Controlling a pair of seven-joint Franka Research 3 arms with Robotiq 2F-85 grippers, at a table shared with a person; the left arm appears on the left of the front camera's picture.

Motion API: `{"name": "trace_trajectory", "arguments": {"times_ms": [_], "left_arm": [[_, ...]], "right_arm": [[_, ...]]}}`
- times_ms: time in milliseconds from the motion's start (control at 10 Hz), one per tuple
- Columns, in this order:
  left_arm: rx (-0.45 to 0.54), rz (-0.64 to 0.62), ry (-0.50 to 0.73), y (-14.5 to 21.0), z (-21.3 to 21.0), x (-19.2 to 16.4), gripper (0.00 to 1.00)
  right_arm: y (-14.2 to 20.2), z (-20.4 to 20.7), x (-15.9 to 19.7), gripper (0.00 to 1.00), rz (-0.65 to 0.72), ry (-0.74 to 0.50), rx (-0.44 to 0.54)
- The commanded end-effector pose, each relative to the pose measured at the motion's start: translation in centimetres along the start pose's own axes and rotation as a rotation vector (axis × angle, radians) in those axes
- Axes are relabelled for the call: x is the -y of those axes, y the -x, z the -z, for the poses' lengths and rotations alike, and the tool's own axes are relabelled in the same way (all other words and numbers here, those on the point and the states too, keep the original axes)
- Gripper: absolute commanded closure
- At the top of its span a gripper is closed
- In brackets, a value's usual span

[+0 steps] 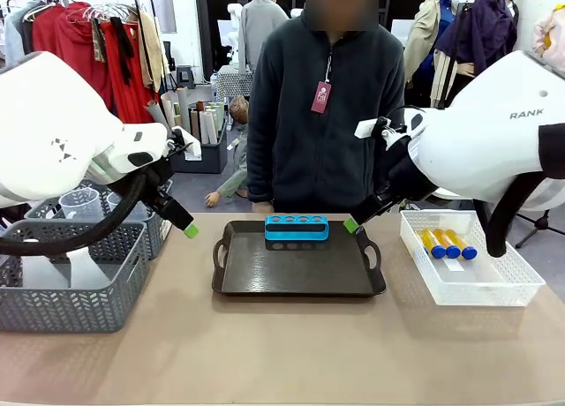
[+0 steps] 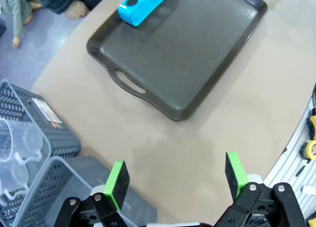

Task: Prepare the laboratory tools.
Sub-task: Pick up one Small flask and place it on the Handle tray.

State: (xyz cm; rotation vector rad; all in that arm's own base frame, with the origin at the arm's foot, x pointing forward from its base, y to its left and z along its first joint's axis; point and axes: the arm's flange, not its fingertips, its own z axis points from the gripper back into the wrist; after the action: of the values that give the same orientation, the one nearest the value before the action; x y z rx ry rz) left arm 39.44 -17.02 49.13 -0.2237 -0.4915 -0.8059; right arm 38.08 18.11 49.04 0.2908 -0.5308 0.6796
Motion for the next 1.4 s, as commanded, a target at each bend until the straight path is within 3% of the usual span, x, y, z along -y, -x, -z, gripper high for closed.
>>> {"name": "trace_trajectory", "arguments": {"times_ms": [0,200,600,900,1300], "left_arm": [[0.002,-0.04,0.047,-1.7,-2.0,-0.4,0.0],[0.061,0.017,0.061,-4.2,-4.0,-0.1,0.0],[0.181,0.158,0.002,-9.8,-6.7,-0.3,0.0],[0.176,0.233,-0.03,-13.1,-9.0,0.4,0.0],[0.165,0.209,0.031,-13.9,-11.1,1.1,0.0]], "right_arm": [[-1.5,-1.7,-1.3,0.0,-0.028,-0.09,-0.004],[-3.2,-3.9,-1.3,0.0,-0.054,-0.149,-0.003],[-6.6,-10.5,1.1,0.0,-0.169,-0.173,0.111],[-7.3,-14.4,3.7,0.0,-0.213,-0.103,0.125],[-6.8,-14.7,5.6,0.0,-0.26,-0.026,0.112]]}}
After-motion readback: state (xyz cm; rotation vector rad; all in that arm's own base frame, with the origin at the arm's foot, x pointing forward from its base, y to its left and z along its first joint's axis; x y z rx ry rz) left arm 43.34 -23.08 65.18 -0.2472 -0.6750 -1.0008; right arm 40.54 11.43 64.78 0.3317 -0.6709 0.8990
